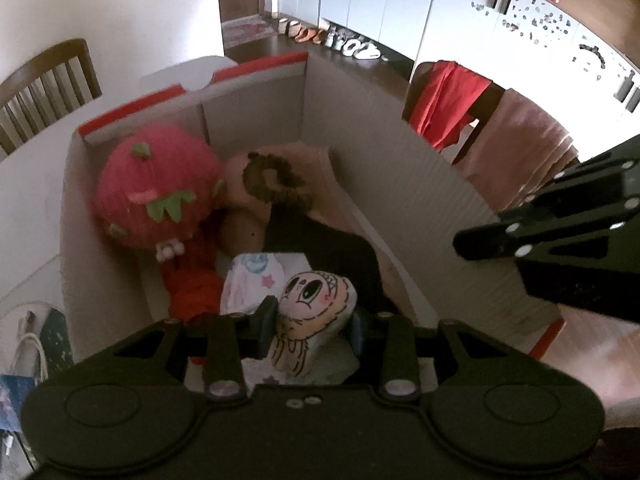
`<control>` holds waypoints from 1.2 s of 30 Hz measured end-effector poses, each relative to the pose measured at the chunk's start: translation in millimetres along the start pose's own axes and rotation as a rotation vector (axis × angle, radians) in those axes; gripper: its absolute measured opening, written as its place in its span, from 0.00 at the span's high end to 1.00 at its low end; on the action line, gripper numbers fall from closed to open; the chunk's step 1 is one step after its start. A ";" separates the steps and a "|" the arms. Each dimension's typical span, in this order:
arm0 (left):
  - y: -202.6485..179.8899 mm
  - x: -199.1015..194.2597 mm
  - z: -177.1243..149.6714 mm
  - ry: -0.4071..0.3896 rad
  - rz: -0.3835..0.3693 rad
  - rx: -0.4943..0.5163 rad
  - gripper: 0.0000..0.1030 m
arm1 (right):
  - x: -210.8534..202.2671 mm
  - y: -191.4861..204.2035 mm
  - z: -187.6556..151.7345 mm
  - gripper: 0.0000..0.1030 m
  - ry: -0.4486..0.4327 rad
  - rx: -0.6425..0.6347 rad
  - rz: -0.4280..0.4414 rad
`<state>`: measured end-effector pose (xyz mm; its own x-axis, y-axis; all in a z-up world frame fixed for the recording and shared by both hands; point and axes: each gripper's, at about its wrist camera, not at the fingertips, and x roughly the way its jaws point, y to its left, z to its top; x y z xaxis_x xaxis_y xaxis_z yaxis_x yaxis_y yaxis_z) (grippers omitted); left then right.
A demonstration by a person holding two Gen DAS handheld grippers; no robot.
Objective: Organize objects
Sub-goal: 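Lower the plush onto the floral mask and open the left gripper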
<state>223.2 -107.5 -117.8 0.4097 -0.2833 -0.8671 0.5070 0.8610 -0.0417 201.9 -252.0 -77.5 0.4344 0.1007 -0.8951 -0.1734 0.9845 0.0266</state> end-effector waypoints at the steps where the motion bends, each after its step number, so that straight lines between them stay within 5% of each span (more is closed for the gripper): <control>1: 0.4 2.3 -1.1 0.007 0.001 -0.001 0.67 | 0.0 0.0 -0.1 0.95 0.001 0.000 0.000; 22: 3.5 20.6 0.1 0.115 -0.010 -0.005 0.64 | 0.7 0.3 -1.6 0.95 0.002 0.004 -0.006; 27: 5.7 12.9 -1.6 0.076 -0.014 -0.024 0.43 | 0.7 0.3 -1.5 0.95 0.002 0.004 -0.005; 36: 10.6 -21.8 -2.4 -0.017 -0.038 -0.057 0.26 | 0.9 0.0 -1.6 0.95 0.003 0.003 -0.007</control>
<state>217.8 -91.2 -100.5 0.4043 -0.3230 -0.8557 0.4782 0.8722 -0.1032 200.9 -252.1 -79.0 0.4332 0.0932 -0.8965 -0.1678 0.9856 0.0214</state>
